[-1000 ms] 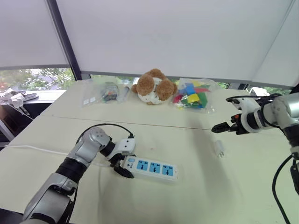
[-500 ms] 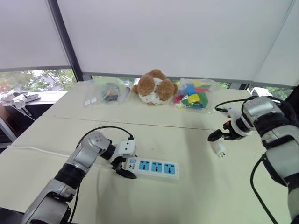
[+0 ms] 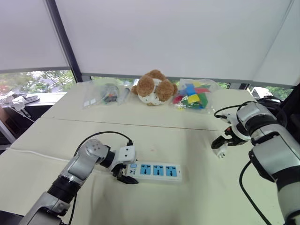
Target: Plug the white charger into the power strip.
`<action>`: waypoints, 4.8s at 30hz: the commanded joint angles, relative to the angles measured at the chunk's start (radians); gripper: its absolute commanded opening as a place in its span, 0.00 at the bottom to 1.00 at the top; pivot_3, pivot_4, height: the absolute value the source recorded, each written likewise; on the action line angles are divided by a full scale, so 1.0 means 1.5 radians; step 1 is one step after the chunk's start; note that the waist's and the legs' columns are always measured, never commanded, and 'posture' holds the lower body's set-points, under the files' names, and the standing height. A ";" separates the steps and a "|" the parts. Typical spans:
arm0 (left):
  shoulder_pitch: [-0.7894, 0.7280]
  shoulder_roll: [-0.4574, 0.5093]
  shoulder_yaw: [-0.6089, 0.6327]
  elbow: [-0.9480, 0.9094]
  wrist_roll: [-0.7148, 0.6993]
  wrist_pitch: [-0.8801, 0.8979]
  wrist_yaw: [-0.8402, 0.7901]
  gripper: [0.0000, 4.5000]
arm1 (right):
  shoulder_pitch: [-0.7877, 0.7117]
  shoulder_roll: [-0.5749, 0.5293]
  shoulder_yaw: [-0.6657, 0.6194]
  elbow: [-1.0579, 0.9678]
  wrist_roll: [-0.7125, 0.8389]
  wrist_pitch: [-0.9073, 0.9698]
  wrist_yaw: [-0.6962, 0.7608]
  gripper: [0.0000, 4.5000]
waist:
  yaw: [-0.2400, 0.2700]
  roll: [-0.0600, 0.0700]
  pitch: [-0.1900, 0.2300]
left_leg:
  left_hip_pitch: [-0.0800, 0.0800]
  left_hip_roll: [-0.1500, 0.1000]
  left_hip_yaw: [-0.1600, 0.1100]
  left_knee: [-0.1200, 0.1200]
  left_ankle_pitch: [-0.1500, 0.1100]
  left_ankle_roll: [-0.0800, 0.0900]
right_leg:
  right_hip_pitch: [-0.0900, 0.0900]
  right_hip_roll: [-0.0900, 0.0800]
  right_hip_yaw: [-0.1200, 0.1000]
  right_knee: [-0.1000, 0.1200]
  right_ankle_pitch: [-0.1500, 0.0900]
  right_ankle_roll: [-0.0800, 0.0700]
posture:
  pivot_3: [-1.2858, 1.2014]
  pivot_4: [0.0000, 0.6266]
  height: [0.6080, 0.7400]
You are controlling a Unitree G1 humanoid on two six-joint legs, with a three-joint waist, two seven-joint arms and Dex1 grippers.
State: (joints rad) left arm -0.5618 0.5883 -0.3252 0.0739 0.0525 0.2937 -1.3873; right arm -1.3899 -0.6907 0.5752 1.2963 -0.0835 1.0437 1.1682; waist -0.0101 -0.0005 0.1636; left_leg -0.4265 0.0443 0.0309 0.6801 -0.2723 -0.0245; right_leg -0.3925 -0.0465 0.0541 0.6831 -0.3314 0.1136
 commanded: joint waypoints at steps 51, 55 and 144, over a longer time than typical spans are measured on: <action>-0.148 0.048 -0.070 0.275 0.020 -0.163 -0.066 0.68 | 0.757 0.219 -0.373 -0.993 0.366 -0.518 -0.062 0.14 | -0.005 0.000 -0.001 | 0.003 0.002 -0.003 -0.001 0.001 -0.001 | 0.003 0.004 0.000 0.000 0.000 0.000 | 0.52 0.24 0.99; -0.137 0.047 -0.066 0.266 0.016 -0.160 -0.069 0.68 | 0.752 0.236 -0.361 -0.962 0.360 -0.543 -0.069 0.14 | -0.004 0.000 -0.001 | 0.003 0.002 -0.003 -0.001 0.001 -0.001 | 0.003 0.004 0.000 0.000 0.000 0.000 | 0.52 0.24 0.99; -0.120 0.072 -0.052 0.268 0.012 -0.217 -0.069 0.68 | 0.775 0.181 -0.197 -0.481 0.210 -0.729 0.027 0.14 | -0.008 -0.021 -0.018 | 0.046 0.007 -0.003 -0.025 0.000 -0.002 | 0.039 -0.001 0.000 -0.013 -0.008 -0.015 | 0.52 0.24 0.99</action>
State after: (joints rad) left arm -0.7216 0.6684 -0.4172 0.4761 0.0449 -0.0116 -1.4978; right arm -0.3271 -0.3403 0.1867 0.4162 0.3935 -0.1803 1.2034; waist -0.0228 -0.0312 0.1369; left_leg -0.3578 0.0544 0.0264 0.6421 -0.2722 -0.0270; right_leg -0.3339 -0.0488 0.0546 0.6632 -0.3440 0.0905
